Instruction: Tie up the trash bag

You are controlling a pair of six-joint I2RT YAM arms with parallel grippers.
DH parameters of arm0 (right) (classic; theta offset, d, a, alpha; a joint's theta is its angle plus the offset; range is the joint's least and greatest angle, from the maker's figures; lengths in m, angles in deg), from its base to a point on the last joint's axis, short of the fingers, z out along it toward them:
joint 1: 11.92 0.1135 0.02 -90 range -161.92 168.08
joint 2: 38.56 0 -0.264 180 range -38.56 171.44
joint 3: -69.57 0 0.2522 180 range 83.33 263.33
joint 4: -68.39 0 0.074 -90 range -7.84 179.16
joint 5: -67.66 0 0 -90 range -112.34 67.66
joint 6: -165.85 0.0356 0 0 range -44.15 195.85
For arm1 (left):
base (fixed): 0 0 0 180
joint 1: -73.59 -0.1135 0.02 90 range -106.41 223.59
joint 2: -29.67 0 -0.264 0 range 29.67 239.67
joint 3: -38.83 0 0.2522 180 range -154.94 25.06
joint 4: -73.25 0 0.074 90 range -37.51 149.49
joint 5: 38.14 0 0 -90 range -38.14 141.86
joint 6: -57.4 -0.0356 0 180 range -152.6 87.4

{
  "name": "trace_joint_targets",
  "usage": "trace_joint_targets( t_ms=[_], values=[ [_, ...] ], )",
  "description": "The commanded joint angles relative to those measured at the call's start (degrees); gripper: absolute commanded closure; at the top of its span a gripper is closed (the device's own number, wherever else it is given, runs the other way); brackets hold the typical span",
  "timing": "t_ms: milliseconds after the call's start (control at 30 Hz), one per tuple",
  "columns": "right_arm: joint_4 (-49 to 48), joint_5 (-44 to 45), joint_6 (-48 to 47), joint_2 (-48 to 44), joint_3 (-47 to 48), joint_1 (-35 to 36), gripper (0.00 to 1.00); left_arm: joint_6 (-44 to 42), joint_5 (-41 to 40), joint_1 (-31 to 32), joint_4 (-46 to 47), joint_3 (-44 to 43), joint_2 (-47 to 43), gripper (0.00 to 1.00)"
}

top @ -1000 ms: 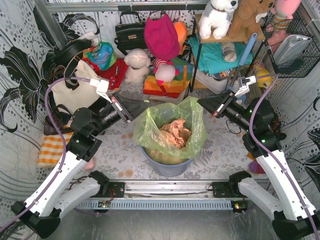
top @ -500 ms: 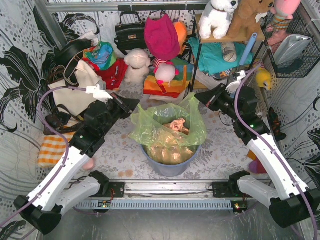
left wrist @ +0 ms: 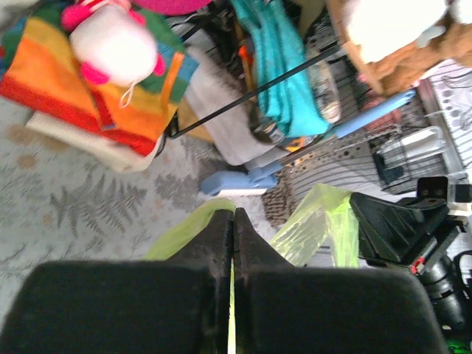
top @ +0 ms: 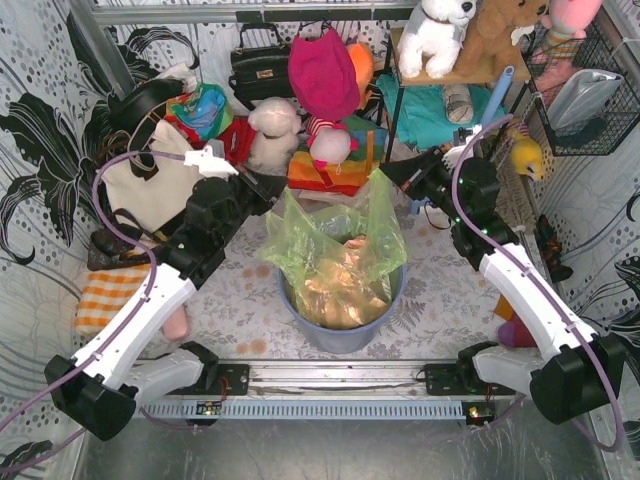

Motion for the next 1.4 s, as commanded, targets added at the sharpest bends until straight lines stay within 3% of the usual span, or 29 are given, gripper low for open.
trace_joint_targets(
  t_ms=[0,333,567,700,900,967,1067,1100,1233,1367],
  values=[
    [-9.2,0.2,0.6,1.1,5.3,0.3,1.0,-2.6,1.6,-0.8,7.7,-5.7,1.5,1.0],
    [-18.5,-7.7,0.4,-1.4,7.5,0.4,1.0,-5.0,20.1,-2.0,26.5,-6.7,0.8,1.0],
    [-18.7,-17.3,0.5,-13.1,0.0,0.4,1.0,6.8,31.1,-1.9,45.8,7.8,-10.0,1.0],
    [-13.8,-19.8,-0.7,-19.6,-3.3,0.4,1.0,7.2,36.3,-1.9,42.9,11.3,-15.6,1.0],
    [-9.0,-24.0,-2.5,-22.5,-2.6,0.4,0.99,6.6,37.7,-1.9,38.2,10.5,-20.4,1.0],
    [-5.8,-25.4,-4.3,-22.2,-0.7,0.4,0.8,6.0,38.3,-1.9,35.6,8.1,-20.0,1.0],
    [2.3,-27.2,-11.0,-21.4,3.8,0.3,0.53,4.7,39.8,-1.8,30.8,4.1,-18.7,0.86],
    [6.3,-27.0,-13.9,-20.9,5.5,0.4,0.49,4.1,40.3,-1.9,28.9,3.0,-18.2,0.79],
    [14.2,-26.6,-20.7,-18.8,10.3,0.4,0.48,1.0,40.9,-1.9,20.1,-0.6,-17.5,0.41],
    [14.9,-26.5,-22.5,-16.3,13.4,0.4,0.5,-2.7,38.4,-1.9,10.4,-4.8,-17.4,0.2]
  ],
)
